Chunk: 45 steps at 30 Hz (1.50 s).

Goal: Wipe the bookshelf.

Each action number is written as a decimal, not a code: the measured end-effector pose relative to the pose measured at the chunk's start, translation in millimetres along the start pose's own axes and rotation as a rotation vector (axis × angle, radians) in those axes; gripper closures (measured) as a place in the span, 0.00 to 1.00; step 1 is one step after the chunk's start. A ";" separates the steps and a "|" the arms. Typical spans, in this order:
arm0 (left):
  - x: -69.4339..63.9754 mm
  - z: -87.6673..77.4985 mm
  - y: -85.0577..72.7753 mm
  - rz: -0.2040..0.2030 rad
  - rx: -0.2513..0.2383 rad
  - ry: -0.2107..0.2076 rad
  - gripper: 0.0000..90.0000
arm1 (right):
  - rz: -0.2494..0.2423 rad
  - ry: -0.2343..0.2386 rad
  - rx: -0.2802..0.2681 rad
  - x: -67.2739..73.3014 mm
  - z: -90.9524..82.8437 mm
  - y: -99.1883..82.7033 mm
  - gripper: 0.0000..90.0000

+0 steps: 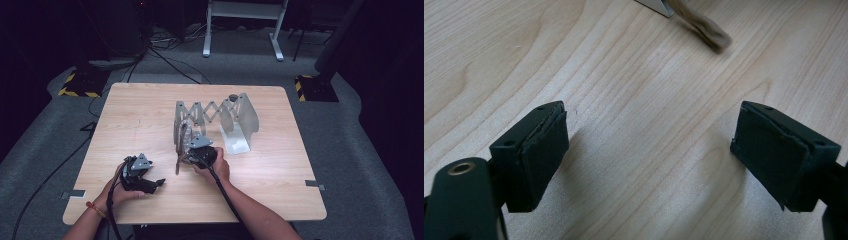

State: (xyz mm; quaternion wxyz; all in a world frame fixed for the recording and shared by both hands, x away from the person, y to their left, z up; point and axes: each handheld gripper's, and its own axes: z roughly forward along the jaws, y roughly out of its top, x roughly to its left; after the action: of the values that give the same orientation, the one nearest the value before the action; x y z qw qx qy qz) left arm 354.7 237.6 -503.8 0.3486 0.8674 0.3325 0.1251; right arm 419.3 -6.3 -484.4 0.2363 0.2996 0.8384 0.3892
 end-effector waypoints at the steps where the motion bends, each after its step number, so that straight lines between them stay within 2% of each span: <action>1: 0.0 0.0 0.0 0.000 0.000 0.000 0.17 | -0.013 -0.025 -0.024 -0.4 -4.0 4.6 0.81; 5: 0.1 0.2 0.1 0.001 -0.002 0.001 0.17 | -0.039 -0.106 -0.113 -4.5 -12.8 26.1 0.81; 8: 0.1 0.1 0.1 0.001 0.000 0.001 0.17 | -0.050 -0.133 -0.113 -9.9 -6.9 34.4 0.81; 10: 0.0 0.0 0.0 0.000 0.000 -0.001 0.17 | -0.040 -0.134 -0.091 -11.6 1.1 31.7 0.80; 14: 0.2 -0.2 -0.2 0.003 0.000 -0.001 0.17 | -0.027 -0.098 -0.026 -8.1 17.6 17.8 0.80; 18: 0.1 -0.2 -0.2 0.002 0.000 -0.001 0.17 | -0.044 -0.062 0.026 -4.8 24.8 2.8 0.81; 22: 0.2 -0.1 0.0 0.003 0.000 0.000 0.17 | -0.043 -0.020 0.031 -3.9 16.1 -3.7 0.81; 24: 0.1 0.0 0.0 0.001 0.000 -0.001 0.17 | -0.041 0.021 0.032 -2.2 8.3 -4.6 0.81; 26: 0.1 0.0 0.0 0.001 0.000 -0.001 0.17 | -0.042 0.021 0.012 -2.3 1.9 -2.3 0.81; 30: 0.0 0.3 0.1 0.001 -0.002 0.001 0.17 | -0.038 -0.069 -0.083 -7.7 -9.6 15.7 0.80; 33: 0.1 0.3 0.1 0.001 -0.003 0.001 0.17 | -0.058 -0.120 -0.103 -7.7 -10.1 26.1 0.80; 34: 0.0 0.4 0.1 0.000 -0.003 0.001 0.17 | -0.070 -0.135 -0.095 -7.2 -7.3 26.9 0.81; 38: -0.1 -0.2 -0.1 0.002 0.000 0.001 0.17 | -0.060 -0.177 -0.019 -5.2 12.8 15.8 0.81; 40: -0.2 -0.4 -0.3 0.001 0.000 0.000 0.17 | -0.078 -0.202 0.018 -4.1 19.9 9.1 0.81; 44: -0.2 -0.4 -0.3 0.001 0.001 -0.002 0.17 | -0.077 -0.198 0.058 -3.1 23.9 -1.0 0.81; 45: -0.2 -0.3 -0.3 0.002 0.001 -0.002 0.17 | -0.073 -0.196 0.052 -3.2 22.7 -3.5 0.81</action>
State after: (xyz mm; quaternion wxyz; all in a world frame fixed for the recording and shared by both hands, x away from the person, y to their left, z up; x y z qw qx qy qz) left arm 354.3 237.8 -503.8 0.3485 0.8679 0.3314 0.1243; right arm 434.8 1.3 -499.9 0.3234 0.3114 0.8315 0.3272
